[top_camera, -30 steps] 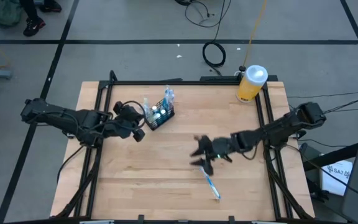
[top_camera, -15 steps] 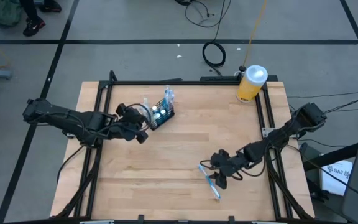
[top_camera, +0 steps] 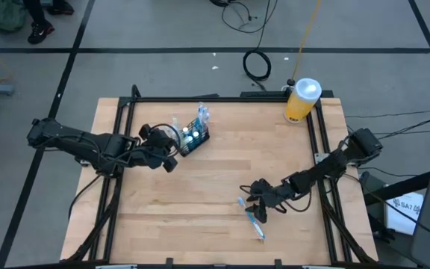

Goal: Pick & Place toothbrushing station
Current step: Put the blue toothbrush into the black wire organizer

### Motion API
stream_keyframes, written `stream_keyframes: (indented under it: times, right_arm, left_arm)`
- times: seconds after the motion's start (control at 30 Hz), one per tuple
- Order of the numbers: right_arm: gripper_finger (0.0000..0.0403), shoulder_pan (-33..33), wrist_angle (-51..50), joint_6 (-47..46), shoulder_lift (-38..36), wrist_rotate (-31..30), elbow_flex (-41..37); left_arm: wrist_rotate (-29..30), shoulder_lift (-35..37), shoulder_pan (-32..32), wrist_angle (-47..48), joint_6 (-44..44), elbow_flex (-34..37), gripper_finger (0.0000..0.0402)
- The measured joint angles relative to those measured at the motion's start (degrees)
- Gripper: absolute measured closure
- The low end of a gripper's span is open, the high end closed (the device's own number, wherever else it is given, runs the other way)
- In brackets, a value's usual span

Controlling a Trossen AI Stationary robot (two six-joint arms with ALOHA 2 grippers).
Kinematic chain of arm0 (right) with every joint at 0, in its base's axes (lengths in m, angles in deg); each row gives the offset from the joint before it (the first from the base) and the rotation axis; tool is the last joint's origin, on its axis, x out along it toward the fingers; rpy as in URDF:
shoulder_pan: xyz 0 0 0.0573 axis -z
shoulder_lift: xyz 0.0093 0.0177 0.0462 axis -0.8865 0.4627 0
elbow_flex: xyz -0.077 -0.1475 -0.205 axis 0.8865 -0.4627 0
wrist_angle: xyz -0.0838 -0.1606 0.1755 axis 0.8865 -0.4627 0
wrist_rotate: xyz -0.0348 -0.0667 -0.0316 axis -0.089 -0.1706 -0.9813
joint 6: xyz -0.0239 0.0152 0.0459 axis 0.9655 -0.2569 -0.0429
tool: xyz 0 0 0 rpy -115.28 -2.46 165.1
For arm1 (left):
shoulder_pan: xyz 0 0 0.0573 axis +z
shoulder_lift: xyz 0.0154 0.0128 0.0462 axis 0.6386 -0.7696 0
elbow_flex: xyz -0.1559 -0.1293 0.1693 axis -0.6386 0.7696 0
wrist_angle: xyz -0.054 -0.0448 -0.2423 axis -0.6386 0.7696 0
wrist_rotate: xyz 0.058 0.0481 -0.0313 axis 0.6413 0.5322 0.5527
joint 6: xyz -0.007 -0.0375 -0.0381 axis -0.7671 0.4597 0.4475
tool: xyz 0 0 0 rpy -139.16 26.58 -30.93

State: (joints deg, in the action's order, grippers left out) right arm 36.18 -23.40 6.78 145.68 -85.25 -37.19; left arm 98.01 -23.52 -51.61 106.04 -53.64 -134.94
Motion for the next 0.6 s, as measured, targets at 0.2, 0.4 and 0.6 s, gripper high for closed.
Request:
stream_keyframes:
  times: [0.2,0.4,0.6]
  right_arm:
    - [0.0193,-0.42,8.85,0.33,6.21,0.01,0.13]
    - [0.0206,-0.44,8.31,5.76,7.41,0.49,0.1]
    - [0.0273,-0.42,7.28,7.52,7.48,0.38,0.08]
  left_arm:
    - [0.0,-0.02,0.0,-0.02,0.0,0.0,0.0364]
    - [-0.02,-0.02,0.0,0.0,0.0,0.0,0.0364]
    - [-0.02,-0.02,0.0,0.0,0.9,0.0,0.0364]
